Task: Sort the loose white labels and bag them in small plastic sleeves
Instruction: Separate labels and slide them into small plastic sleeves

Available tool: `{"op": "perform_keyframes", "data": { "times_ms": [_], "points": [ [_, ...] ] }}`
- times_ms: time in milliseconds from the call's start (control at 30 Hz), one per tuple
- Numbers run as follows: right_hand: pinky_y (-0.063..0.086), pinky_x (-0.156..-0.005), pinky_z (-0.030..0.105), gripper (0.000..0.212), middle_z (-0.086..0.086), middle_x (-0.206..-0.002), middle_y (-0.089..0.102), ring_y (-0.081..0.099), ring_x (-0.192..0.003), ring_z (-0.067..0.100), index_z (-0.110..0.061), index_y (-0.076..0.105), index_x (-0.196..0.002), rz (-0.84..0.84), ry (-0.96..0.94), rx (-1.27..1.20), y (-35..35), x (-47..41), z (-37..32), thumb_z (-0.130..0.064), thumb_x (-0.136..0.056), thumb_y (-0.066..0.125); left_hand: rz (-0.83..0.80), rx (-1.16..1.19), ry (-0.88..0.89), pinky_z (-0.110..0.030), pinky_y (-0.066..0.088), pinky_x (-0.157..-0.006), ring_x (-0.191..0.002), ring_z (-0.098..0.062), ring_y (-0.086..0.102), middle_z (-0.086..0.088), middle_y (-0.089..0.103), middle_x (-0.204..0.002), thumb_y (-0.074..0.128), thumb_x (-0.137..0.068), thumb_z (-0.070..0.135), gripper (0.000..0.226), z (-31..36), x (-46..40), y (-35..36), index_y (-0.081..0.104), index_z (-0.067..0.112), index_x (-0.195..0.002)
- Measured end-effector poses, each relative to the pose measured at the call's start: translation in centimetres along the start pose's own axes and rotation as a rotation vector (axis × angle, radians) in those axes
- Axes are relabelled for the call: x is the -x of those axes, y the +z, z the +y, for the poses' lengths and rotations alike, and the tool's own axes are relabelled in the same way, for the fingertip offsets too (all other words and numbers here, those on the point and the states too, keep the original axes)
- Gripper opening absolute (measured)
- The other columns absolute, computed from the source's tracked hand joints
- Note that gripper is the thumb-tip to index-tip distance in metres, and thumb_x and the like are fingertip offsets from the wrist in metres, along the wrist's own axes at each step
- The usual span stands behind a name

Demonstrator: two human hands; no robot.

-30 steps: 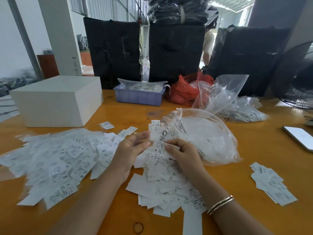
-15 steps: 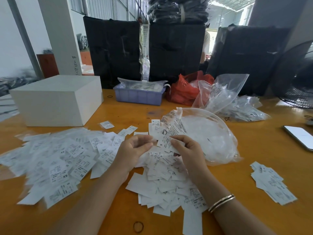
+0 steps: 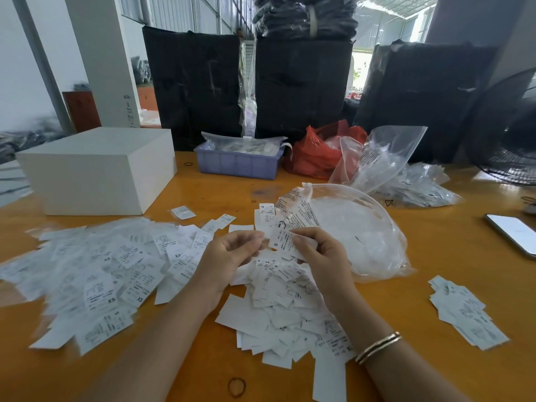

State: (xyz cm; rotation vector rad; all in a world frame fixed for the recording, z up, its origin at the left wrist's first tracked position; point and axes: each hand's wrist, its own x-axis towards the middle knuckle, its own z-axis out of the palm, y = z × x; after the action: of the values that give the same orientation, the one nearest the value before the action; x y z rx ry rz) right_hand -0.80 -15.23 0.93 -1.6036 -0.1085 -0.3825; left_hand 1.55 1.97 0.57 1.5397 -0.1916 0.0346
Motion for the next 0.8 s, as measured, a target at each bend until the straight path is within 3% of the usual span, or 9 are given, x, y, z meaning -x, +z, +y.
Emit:
{"op": "perform_keyframes", "data": {
  "times_ms": [133, 367, 600, 800],
  "points": [
    [0.049, -0.060, 0.016, 0.024, -0.017, -0.071, 0.066, 0.054, -0.064, -0.001, -0.040, 0.069, -0.078, -0.035, -0.055, 0.073, 0.09, 0.14, 0.03, -0.020, -0.089, 0.063, -0.012, 0.022, -0.021, -0.012, 0.051, -0.065, -0.079, -0.002, 0.068, 0.008, 0.074, -0.088, 0.068, -0.066, 0.042, 0.035, 0.11, 0.05, 0.07, 0.072, 0.023, -0.095],
    [0.051, -0.063, 0.017, 0.014, -0.008, -0.078, 0.070, 0.062, -0.072, 0.006, -0.027, 0.071, -0.086, 0.026, -0.025, -0.070, -0.16, -0.01, -0.19, -0.016, -0.089, 0.063, 0.020, 0.068, -0.047, -0.011, 0.050, -0.064, -0.077, -0.002, 0.067, 0.006, 0.074, -0.089, 0.071, -0.066, 0.037, 0.034, 0.05, -0.12, 0.05, 0.074, 0.020, -0.096],
    [0.049, -0.064, 0.016, 0.018, -0.011, -0.079, 0.069, 0.062, -0.074, 0.005, -0.031, 0.069, -0.084, 0.002, -0.082, -0.046, 0.17, 0.21, -0.14, -0.014, -0.089, 0.063, 0.004, 0.048, -0.057, -0.009, 0.049, -0.063, -0.083, 0.002, 0.067, 0.013, 0.073, -0.088, 0.072, -0.065, 0.040, 0.025, 0.24, 0.10, 0.12, 0.074, 0.030, -0.088],
    [0.050, -0.063, 0.017, 0.017, -0.012, -0.078, 0.068, 0.061, -0.072, 0.003, -0.029, 0.069, -0.084, -0.001, -0.093, -0.036, 0.21, 0.15, -0.07, -0.014, -0.089, 0.062, -0.009, 0.036, -0.064, -0.010, 0.049, -0.062, -0.069, 0.004, 0.065, 0.010, 0.073, -0.079, 0.070, -0.068, 0.039, 0.026, 0.24, 0.30, 0.09, 0.073, 0.025, -0.090]
  ]
}}
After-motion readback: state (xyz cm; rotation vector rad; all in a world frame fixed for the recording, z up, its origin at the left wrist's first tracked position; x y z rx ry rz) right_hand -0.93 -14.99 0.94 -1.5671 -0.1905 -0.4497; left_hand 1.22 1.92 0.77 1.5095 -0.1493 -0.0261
